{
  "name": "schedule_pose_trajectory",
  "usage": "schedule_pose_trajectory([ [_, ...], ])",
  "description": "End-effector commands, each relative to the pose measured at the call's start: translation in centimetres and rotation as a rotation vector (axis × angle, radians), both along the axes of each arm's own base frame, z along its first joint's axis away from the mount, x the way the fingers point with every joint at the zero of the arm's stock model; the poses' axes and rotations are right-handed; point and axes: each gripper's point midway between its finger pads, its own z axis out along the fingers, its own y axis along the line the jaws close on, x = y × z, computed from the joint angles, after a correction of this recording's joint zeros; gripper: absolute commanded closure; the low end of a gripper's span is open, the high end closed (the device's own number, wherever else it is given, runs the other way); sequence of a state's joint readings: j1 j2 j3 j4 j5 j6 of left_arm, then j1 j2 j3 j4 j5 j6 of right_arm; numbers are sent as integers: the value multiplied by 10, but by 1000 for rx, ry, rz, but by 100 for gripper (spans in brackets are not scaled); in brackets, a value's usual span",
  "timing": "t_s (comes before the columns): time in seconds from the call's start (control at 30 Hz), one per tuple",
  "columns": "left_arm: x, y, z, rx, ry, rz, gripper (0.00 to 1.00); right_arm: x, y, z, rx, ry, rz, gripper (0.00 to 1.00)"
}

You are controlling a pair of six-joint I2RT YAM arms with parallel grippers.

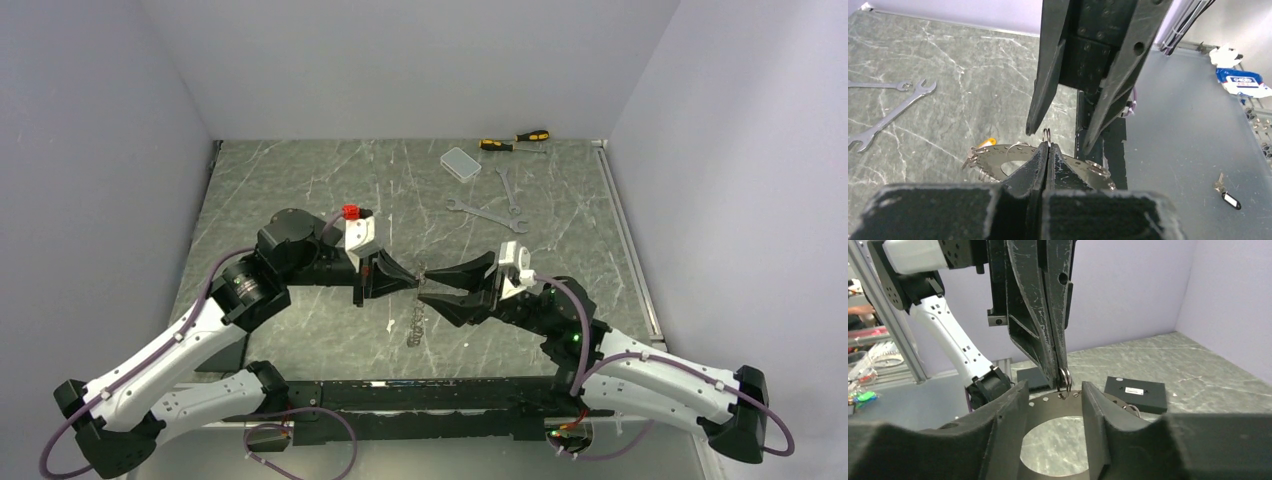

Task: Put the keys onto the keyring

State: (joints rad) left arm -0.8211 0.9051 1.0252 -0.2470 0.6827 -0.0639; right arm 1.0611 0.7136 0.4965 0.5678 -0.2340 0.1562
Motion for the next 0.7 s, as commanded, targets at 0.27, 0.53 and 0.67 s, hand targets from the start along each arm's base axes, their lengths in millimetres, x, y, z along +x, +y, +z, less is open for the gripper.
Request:
schedule_pose_trajectory([
  [0.27, 7, 0, 11, 115, -115, -39, 100, -5, -13, 9, -205, -126, -20, 52],
  [0.53, 8, 0, 6, 172, -108, -61, 100, 4, -1, -1, -300, -120, -20, 59],
  [0.67, 8, 1, 5, 180, -111, -67, 100, 6, 5, -6, -339, -122, -10, 64],
])
